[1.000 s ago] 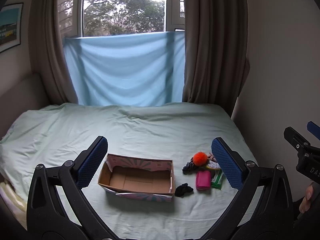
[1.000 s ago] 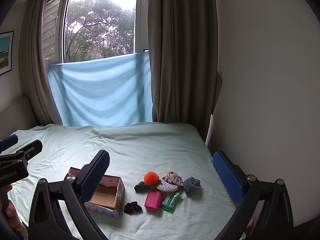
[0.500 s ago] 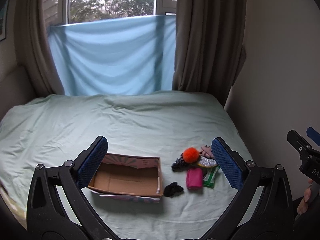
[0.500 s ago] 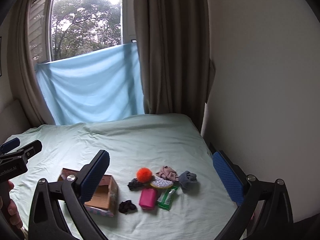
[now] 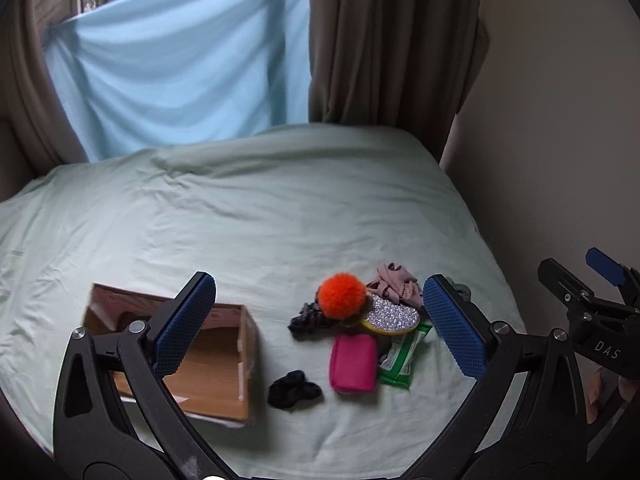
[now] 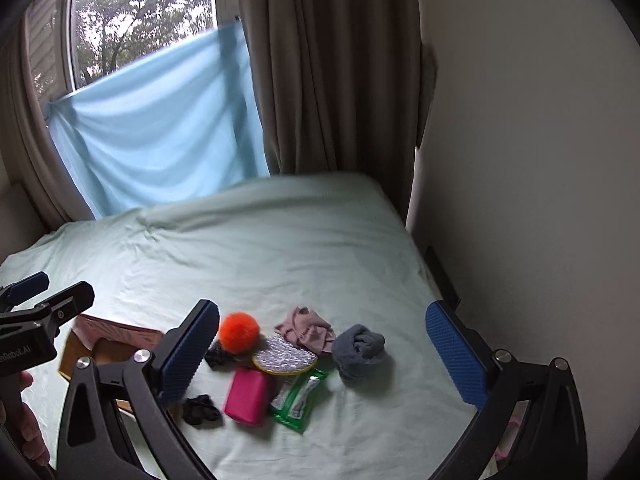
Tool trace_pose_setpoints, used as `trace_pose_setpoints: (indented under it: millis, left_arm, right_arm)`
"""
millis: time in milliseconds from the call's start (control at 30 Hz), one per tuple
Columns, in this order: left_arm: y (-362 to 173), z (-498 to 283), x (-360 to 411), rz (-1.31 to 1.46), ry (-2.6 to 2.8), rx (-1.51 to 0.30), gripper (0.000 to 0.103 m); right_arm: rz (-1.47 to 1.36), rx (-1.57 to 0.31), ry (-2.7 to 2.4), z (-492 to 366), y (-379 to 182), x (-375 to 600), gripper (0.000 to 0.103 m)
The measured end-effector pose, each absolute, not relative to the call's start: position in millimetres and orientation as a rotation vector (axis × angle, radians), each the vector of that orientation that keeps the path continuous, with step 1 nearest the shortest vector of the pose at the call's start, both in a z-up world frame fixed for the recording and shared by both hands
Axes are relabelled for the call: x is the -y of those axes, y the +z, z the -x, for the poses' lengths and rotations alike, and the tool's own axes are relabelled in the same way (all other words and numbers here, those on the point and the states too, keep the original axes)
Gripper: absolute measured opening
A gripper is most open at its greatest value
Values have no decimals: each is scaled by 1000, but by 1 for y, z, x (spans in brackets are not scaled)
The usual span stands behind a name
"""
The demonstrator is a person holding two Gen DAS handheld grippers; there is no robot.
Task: Organize soft objects
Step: 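Close the left tool on the orange pompom while the right tool grasps the grey sock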
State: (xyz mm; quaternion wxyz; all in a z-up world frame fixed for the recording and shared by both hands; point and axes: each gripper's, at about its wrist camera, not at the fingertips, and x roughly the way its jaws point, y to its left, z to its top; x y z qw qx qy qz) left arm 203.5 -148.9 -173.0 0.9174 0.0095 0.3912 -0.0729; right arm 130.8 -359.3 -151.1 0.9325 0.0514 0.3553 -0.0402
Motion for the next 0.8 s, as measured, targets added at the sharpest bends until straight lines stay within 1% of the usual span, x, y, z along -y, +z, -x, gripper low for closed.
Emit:
trace_pose_setpoints:
  millis: [200, 367, 600, 667, 700, 767, 800]
  left_arm:
    - [-254, -251, 170, -8, -159, -877, 103]
    - [-313, -282, 186, -44, -185, -899, 103]
    - [-382, -310, 205, -84, -209, -950, 102]
    - [-395, -316, 208, -80, -221, -966, 95]
    - [-401, -319, 210, -80, -224, -976, 92]
    - [-411, -324, 211, -82, -226, -993, 81]
    - [-415, -328, 212, -81, -226, -1000, 78]
  right_arm:
    - [-127, -812, -92, -174, -234, 388, 103]
    - [-179, -862, -116, -200, -303, 406, 103]
    - [-249, -916, -138, -222, -376, 417, 103]
    - [-279, -932, -148, -229, -393, 421, 102]
    - [-294, -936, -148, -232, -399, 424, 100]
    - [-321, -942, -146, -238, -411, 427, 94]
    - [-336, -950, -143, -242, -417, 428, 90]
